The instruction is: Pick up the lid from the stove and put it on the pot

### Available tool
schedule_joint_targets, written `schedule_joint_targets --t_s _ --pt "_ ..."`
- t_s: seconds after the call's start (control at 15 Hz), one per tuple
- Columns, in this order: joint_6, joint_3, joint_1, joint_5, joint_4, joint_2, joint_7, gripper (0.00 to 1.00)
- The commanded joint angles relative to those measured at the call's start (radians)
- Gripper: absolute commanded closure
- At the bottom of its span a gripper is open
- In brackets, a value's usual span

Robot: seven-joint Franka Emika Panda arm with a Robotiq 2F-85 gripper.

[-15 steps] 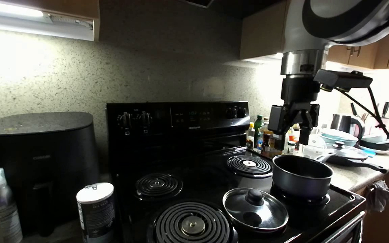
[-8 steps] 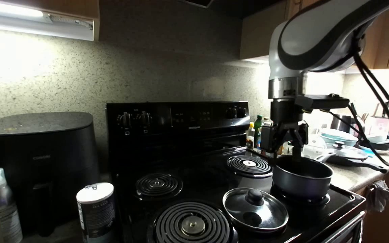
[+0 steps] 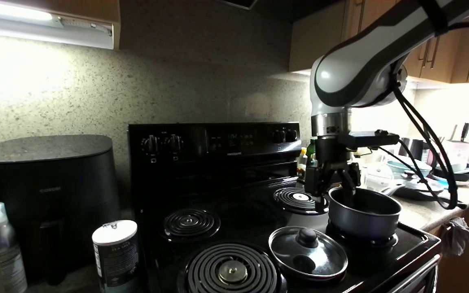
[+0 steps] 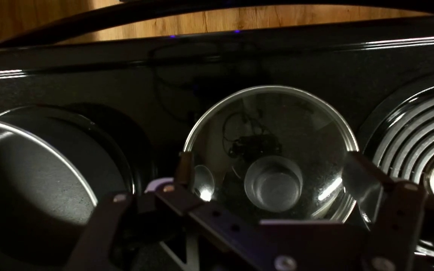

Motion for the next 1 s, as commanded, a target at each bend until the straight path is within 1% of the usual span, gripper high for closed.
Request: schedule_joint_targets --t_s 0.0,0.13,0.4,0.67,0.73,0.8,0.93 --pt "-0.002 -0.003 0.003 0.000 0.002 -0.002 0.000 0.00" --pt "0.013 0.000 0.007 -0.024 0.008 0.032 0.017 0.00" --pt "-0.007 -0.002 0.012 -0.032 0.052 0.133 0.017 0.00" --pt "-0.031 -0.008 0.021 -0.046 0.122 0.230 0.024 0.00" --pt "-0.054 -0.010 0.022 -0.043 0.144 0.250 0.029 0.00" --pt "-0.010 -0.007 0.017 -0.018 0.091 0.207 0.000 0.00" --pt "-0.024 -0.009 0.018 -0.018 0.123 0.242 0.000 0.00"
